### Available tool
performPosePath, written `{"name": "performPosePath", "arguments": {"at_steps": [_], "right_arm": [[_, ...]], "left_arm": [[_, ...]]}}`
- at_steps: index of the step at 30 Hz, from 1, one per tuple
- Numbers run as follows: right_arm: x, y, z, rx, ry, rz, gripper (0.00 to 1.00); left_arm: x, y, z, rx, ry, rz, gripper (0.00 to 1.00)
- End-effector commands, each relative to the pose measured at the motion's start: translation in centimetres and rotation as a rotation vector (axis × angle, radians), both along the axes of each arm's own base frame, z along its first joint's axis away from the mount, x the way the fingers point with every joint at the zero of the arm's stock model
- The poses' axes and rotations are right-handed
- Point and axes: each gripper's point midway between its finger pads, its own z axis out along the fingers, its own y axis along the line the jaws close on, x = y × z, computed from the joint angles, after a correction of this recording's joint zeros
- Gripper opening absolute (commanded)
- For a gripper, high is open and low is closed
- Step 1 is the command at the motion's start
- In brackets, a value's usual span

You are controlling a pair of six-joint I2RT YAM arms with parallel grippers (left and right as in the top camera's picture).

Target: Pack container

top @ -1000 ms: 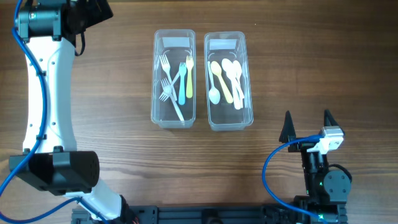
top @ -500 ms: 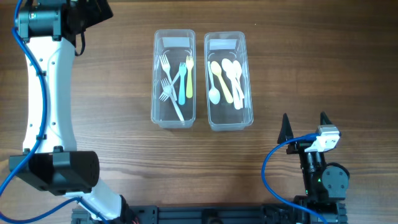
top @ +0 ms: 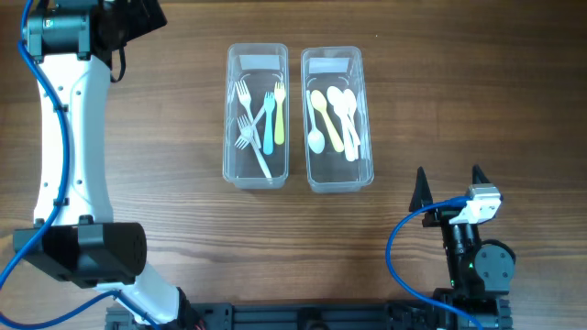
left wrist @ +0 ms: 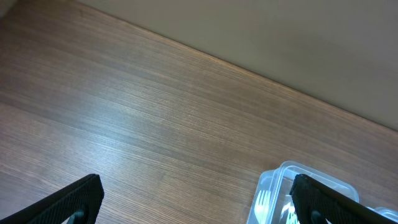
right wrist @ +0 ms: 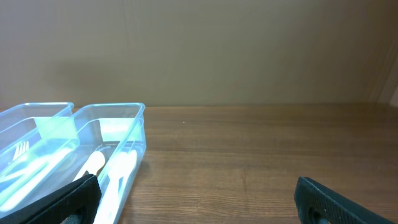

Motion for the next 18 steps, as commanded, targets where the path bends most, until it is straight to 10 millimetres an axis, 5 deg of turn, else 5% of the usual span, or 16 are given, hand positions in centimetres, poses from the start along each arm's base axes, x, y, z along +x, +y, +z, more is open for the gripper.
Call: {"name": "performPosePath", "arguments": {"at_steps": [1, 9, 13, 18], "right_arm": [[0.0, 0.1, 0.0, -0.006, -0.001, 0.009, 1.0], [0.0, 0.1, 0.0, -0.006, -0.001, 0.009, 1.0], [0.0, 0.1, 0.0, -0.006, -0.001, 0.009, 1.0], [0.0, 0.1, 0.0, -0.006, -0.001, 0.009, 1.0]], "left_arm": [[0.1, 0.4, -0.3, 0.01, 0.007, 0.011, 1.0], [-0.9, 1.3, 1.2, 0.048, -0.016, 0.044, 1.0], [-4.3, 1.2, 7.7, 0.083, -0.154, 0.03, 1.0], [-12.5, 1.3, 16.5, 0.115, -0.363, 0.055, 1.0]]}}
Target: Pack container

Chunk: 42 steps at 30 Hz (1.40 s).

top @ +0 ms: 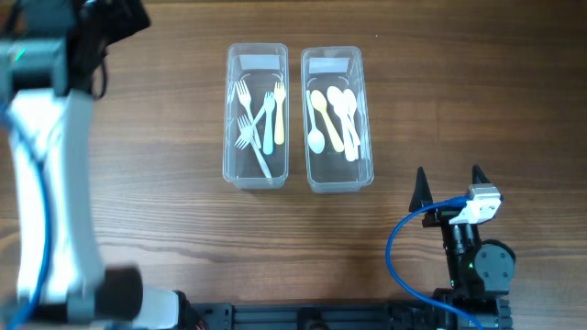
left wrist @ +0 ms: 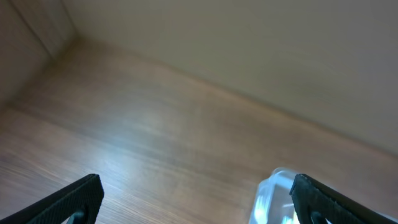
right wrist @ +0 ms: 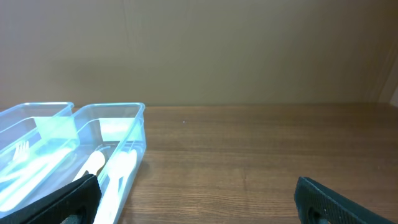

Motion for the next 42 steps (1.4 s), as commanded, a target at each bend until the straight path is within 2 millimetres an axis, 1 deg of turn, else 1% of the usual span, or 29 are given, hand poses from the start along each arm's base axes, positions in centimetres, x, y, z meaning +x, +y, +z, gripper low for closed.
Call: {"name": "performPosePath", "arguments": {"at_steps": [1, 2, 3, 5, 6, 7, 8, 11, 13, 15, 17, 19, 23, 25, 27, 31, 34, 39, 42], "right_arm": [[0.0, 0.1, 0.0, -0.006, -0.002, 0.009, 1.0], [0.0, 0.1, 0.0, -0.006, -0.002, 0.009, 1.0], [0.0, 0.1, 0.0, -0.006, -0.002, 0.009, 1.0], [0.0, 0.1, 0.0, -0.006, -0.002, 0.009, 1.0], [0.0, 0.1, 0.0, -0.006, -0.002, 0.009, 1.0], [0.0, 0.1, 0.0, -0.006, -0.002, 0.009, 1.0], [0.0, 0.1, 0.0, -0.006, -0.002, 0.009, 1.0], [0.0, 0.1, 0.0, -0.005, -0.002, 0.009, 1.0], [0.0, 0.1, 0.0, -0.006, -0.002, 0.009, 1.0], [0.0, 0.1, 0.0, -0.006, -0.002, 0.009, 1.0], [0.0, 0.1, 0.0, -0.006, -0.002, 0.009, 1.0], [0.0, 0.1, 0.0, -0.006, -0.002, 0.009, 1.0], [0.0, 0.1, 0.0, -0.006, -0.002, 0.009, 1.0], [0.0, 0.1, 0.0, -0.006, -0.002, 0.009, 1.0], [0.0, 0.1, 0.0, -0.006, -0.002, 0.009, 1.0], [0.0, 0.1, 0.0, -0.006, -0.002, 0.009, 1.0], [0.0, 0.1, 0.0, -0.006, -0.002, 0.009, 1.0], [0.0, 0.1, 0.0, -0.006, -0.002, 0.009, 1.0], [0.0, 0.1, 0.0, -0.006, -0.002, 0.008, 1.0]], "left_arm": [[-8.2, 0.4, 8.6, 0.051, -0.224, 0.024, 1.0], [-10.7, 0.3, 10.1, 0.053, -0.275, 0.025, 1.0], [-12.5, 0.2, 10.6, 0.054, -0.299, 0.026, 1.0], [-15.7, 0.0, 10.8, 0.055, -0.331, 0.026, 1.0], [-17.4, -0.1, 10.2, 0.055, -0.34, 0.025, 1.0], [-19.9, -0.3, 9.2, 0.054, -0.353, 0.023, 1.0], [-21.1, -0.3, 8.3, 0.054, -0.356, 0.023, 1.0], [-24.1, -0.6, 5.1, 0.053, -0.421, 0.021, 1.0], [-24.8, -1.1, 2.9, 0.041, -0.484, -0.001, 1.0], [-24.8, -1.6, 0.7, 0.034, -0.538, -0.029, 1.0], [-24.1, -1.8, -1.8, 0.03, -0.583, -0.047, 1.0], [-23.1, -1.9, -4.3, 0.002, -0.614, -0.044, 1.0], [-20.8, -2.1, -10.2, -0.153, -0.628, -0.013, 1.0], [-19.9, -2.5, -12.2, -0.165, -0.617, -0.036, 1.0], [-19.2, -2.5, -14.1, -0.168, -0.609, -0.034, 1.0], [-18.5, -2.7, -16.7, -0.174, -0.577, -0.044, 1.0], [-18.5, -2.9, -18.1, -0.18, -0.562, -0.055, 1.0], [-18.9, -3.0, -19.2, -0.181, -0.589, -0.065, 1.0], [-19.0, -3.1, -19.5, -0.181, -0.603, -0.069, 1.0]]}}
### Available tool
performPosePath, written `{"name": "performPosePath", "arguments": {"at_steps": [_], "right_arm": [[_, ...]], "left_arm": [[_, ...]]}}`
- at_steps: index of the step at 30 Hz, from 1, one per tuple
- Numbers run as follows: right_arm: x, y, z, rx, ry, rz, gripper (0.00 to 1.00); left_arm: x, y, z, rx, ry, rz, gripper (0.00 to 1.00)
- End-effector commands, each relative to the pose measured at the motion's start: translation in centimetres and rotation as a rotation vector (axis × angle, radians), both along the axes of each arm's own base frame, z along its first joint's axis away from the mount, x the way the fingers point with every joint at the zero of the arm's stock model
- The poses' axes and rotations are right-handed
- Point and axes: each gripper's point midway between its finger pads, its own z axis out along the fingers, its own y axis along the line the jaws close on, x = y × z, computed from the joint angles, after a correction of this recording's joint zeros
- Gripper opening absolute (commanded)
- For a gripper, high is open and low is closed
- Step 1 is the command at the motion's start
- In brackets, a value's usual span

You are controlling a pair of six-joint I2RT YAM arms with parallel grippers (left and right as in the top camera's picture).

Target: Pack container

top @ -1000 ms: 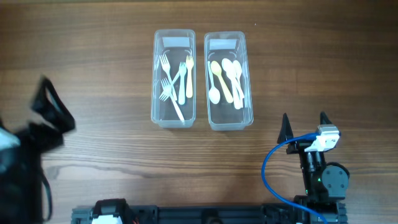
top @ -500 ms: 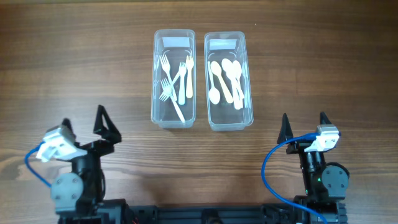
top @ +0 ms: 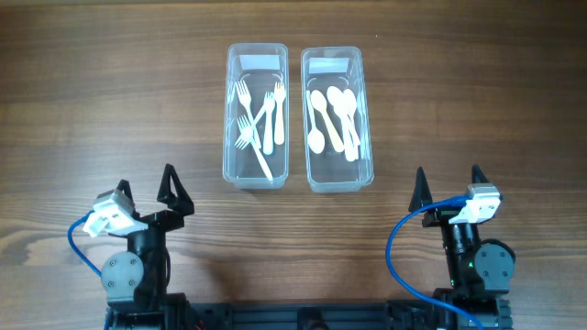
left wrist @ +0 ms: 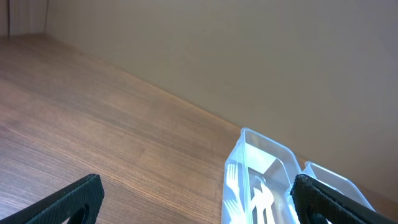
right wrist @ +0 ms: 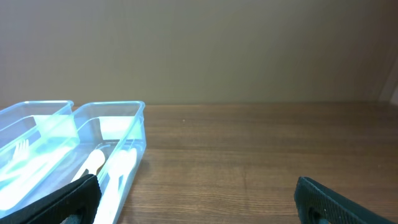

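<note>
Two clear plastic containers stand side by side at the table's far middle. The left container (top: pixel 257 165) holds several white forks (top: pixel 257 119); the right container (top: pixel 337 179) holds several pale spoons (top: pixel 335 115). My left gripper (top: pixel 145 183) stands open and empty near the front left, its wrist view facing the fork container (left wrist: pixel 236 162). My right gripper (top: pixel 448 179) stands open and empty near the front right, with the spoon container (right wrist: pixel 138 134) ahead to its left. Both grippers are well short of the containers.
Bare wooden table (top: pixel 477 82) surrounds the containers on all sides. A plain beige wall (right wrist: pixel 217 50) rises behind the table's far edge. Blue cables loop beside each arm base at the front edge.
My left arm was stretched out to the far left corner of the table; now it sits folded at the front left, gripper open and facing the containers. The right arm has not moved.
My left arm reached along the left side toward the far left corner, gripper open and empty, and was there at both earlier moments. Now it is back at the front left. The containers, cutlery and right arm stayed put throughout.
</note>
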Motion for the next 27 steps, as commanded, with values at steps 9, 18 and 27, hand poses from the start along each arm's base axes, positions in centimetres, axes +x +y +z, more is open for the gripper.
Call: {"name": "performPosePath", "arguments": {"at_steps": [9, 18, 27], "right_arm": [[0.0, 0.1, 0.2, -0.006, -0.009, 0.008, 1.0], [0.0, 0.1, 0.2, -0.006, -0.009, 0.008, 1.0], [0.0, 0.1, 0.2, -0.006, -0.009, 0.008, 1.0]], "left_arm": [[0.5, -1.4, -3.9, -0.03, 0.048, -0.08, 1.0], [0.6, -2.0, -4.5, 0.132, 0.07, -0.132, 1.0], [0.6, -2.1, -4.5, 0.234, 0.076, -0.144, 1.0]]}}
